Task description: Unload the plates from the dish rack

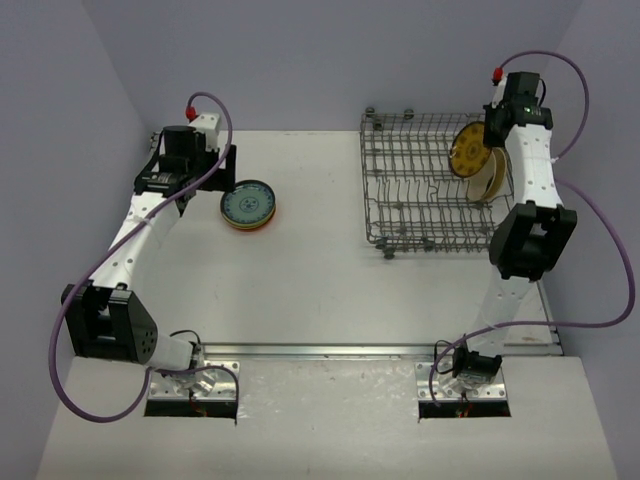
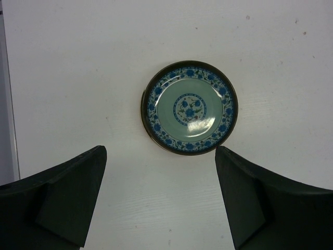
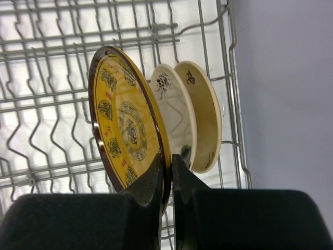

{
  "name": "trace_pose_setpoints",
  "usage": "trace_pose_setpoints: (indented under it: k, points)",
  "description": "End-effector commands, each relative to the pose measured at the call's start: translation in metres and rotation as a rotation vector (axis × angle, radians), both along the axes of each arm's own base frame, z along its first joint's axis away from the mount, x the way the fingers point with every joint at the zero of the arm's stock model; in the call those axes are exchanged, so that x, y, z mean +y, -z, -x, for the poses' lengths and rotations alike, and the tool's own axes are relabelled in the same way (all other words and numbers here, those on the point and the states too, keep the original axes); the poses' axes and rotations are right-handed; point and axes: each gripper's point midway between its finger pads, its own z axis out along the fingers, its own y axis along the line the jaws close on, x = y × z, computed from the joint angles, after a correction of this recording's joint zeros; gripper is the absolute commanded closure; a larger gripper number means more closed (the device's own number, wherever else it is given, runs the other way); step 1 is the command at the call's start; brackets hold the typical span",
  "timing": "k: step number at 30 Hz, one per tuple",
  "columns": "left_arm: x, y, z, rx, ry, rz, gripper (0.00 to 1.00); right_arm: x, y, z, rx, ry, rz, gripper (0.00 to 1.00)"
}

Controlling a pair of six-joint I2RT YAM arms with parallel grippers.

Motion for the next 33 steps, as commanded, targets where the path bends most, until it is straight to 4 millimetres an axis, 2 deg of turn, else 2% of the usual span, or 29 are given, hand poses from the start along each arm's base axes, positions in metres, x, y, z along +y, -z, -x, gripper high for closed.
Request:
trace_pose_setpoints:
  k: [1, 4, 6, 8, 9, 10, 12, 14, 15, 17, 18, 21, 26, 33]
  points:
    - [-0.002, -0.036, -0.009, -0.098, -0.001, 0.013, 0.17, 0.014, -0.078, -0.005, -0.185, -0.044, 0.010, 1.00]
    - [-0.010, -0.040, -0.007, -0.105, 0.028, 0.049, 0.15, 0.028, -0.100, 0.001, -0.232, -0.084, -0.033, 1.00]
    - [-0.038, -0.054, 0.002, -0.130, 0.158, 0.145, 0.06, 0.049, -0.118, 0.013, -0.272, -0.133, -0.118, 1.00]
    - [-0.062, -0.063, 0.013, -0.141, 0.268, 0.234, 0.00, 0.081, -0.116, 0.023, -0.275, -0.239, -0.248, 1.00]
    - [-0.086, -0.074, 0.027, -0.147, 0.404, 0.314, 0.00, 0.105, -0.115, 0.036, -0.270, -0.309, -0.351, 1.00]
    - [-0.094, -0.080, 0.032, -0.153, 0.452, 0.345, 0.00, 0.116, -0.118, 0.039, -0.284, -0.342, -0.388, 1.00]
    - [-0.113, -0.088, 0.045, -0.143, 0.551, 0.428, 0.00, 0.144, -0.105, 0.058, -0.253, -0.375, -0.470, 1.00]
    - [-0.117, -0.090, 0.046, -0.133, 0.558, 0.468, 0.00, 0.170, -0.103, 0.063, -0.245, -0.432, -0.492, 1.00]
    - [-0.120, -0.088, 0.047, -0.118, 0.559, 0.495, 0.01, 0.194, -0.085, 0.076, -0.198, -0.472, -0.516, 1.00]
    - [-0.124, -0.083, 0.049, -0.091, 0.572, 0.524, 0.03, 0.248, -0.084, 0.098, -0.187, -0.602, -0.574, 1.00]
    - [-0.125, -0.078, 0.050, -0.077, 0.573, 0.535, 0.04, 0.259, -0.077, 0.108, -0.169, -0.625, -0.596, 1.00]
    - [-0.130, -0.066, 0.055, -0.042, 0.592, 0.560, 0.06, 0.312, -0.069, 0.132, -0.125, -0.745, -0.649, 1.00]
    - [-0.135, -0.051, 0.061, 0.004, 0.613, 0.575, 0.12, 0.354, -0.055, 0.156, -0.044, -0.859, -0.708, 1.00]
    - [-0.153, -0.024, 0.064, 0.073, 0.662, 0.512, 0.25, 0.398, -0.047, 0.181, 0.032, -0.995, -0.733, 1.00]
